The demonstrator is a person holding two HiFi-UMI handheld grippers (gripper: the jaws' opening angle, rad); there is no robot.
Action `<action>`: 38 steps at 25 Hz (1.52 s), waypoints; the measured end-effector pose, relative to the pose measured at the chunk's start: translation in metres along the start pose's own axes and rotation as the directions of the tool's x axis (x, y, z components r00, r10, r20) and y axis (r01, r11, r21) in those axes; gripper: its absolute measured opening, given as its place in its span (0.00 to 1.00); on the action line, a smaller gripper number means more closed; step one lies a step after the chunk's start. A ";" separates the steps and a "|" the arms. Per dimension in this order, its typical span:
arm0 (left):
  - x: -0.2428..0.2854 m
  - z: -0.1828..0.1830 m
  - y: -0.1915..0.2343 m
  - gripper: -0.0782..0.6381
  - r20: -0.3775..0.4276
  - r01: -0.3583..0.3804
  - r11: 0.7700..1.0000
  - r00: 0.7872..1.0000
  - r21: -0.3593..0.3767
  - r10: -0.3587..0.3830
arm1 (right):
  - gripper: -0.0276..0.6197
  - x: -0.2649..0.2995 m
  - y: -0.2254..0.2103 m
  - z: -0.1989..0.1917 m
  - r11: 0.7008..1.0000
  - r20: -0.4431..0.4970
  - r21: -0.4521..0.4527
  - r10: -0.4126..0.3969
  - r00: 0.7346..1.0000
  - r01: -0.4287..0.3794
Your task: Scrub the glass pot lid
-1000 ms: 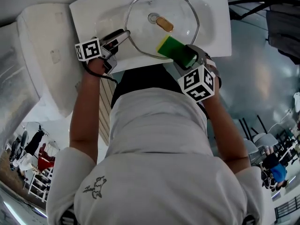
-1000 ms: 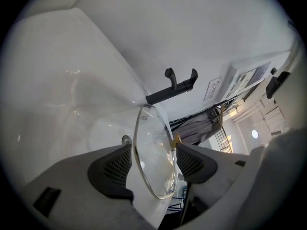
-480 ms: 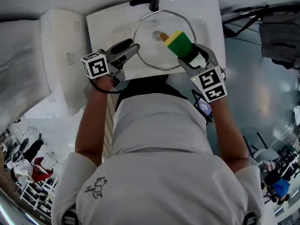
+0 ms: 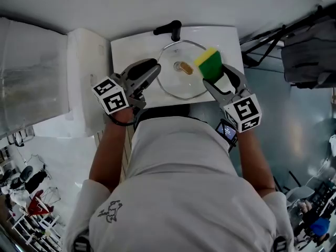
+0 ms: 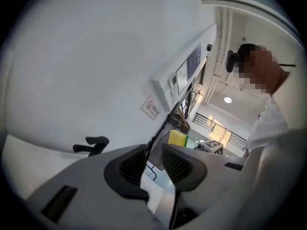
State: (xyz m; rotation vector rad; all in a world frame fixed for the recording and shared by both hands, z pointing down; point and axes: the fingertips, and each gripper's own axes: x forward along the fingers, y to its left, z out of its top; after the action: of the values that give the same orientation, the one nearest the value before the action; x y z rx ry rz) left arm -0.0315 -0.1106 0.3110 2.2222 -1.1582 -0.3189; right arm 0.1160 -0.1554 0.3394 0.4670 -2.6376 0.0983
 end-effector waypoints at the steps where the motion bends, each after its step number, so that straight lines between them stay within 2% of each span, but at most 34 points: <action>1: 0.000 0.005 -0.008 0.23 0.009 0.001 0.999 1.000 0.033 -0.001 | 0.50 -0.006 -0.001 0.008 1.000 0.022 0.005 -0.006 1.000 0.006; 3: -0.001 0.014 -0.023 0.18 0.027 -0.011 0.996 1.000 0.087 0.008 | 0.50 -0.019 -0.002 0.022 1.000 0.061 0.008 -0.015 0.998 0.014; 6: -0.002 0.032 -0.048 0.12 0.070 -0.039 0.992 0.997 0.120 0.031 | 0.50 -0.034 -0.007 0.043 0.999 0.123 0.001 -0.033 0.992 0.033; 9: -0.004 0.042 -0.072 0.11 0.103 -0.046 0.983 0.994 0.177 0.028 | 0.50 -0.046 -0.011 0.058 0.998 0.180 0.013 -0.055 0.982 0.053; 13: -0.007 0.049 -0.087 0.11 0.097 -0.099 0.948 0.993 0.304 0.072 | 0.50 -0.052 -0.014 0.069 0.999 0.213 0.025 -0.052 0.976 0.048; 15: -0.010 0.053 -0.091 0.11 0.098 -0.116 0.934 0.991 0.338 0.087 | 0.50 -0.054 -0.013 0.072 0.999 0.216 0.015 -0.042 0.975 0.040; 23: -0.039 0.054 -0.103 0.11 0.120 -0.171 0.919 0.983 0.355 0.136 | 0.50 -0.061 -0.002 0.077 1.000 0.226 0.023 -0.003 0.974 -0.002; 28: -0.064 0.046 -0.114 0.11 0.093 -0.153 0.907 0.988 0.392 0.127 | 0.50 -0.070 0.016 0.077 1.000 0.227 0.018 -0.028 0.974 0.025; 34: -0.112 0.038 -0.137 0.11 0.085 -0.118 0.901 0.992 0.418 0.091 | 0.50 -0.086 0.063 0.076 0.996 0.234 0.053 -0.082 0.969 0.071; 38: -0.163 0.029 -0.156 0.11 0.088 -0.104 0.897 0.993 0.429 0.073 | 0.50 -0.098 0.111 0.077 0.993 0.241 0.069 -0.114 0.964 0.100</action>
State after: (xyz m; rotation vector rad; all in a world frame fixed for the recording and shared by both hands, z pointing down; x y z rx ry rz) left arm -0.0377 0.0770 0.1825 2.5420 -1.4806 -0.1052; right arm 0.1277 -0.0325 0.2273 0.6799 -2.8492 0.0854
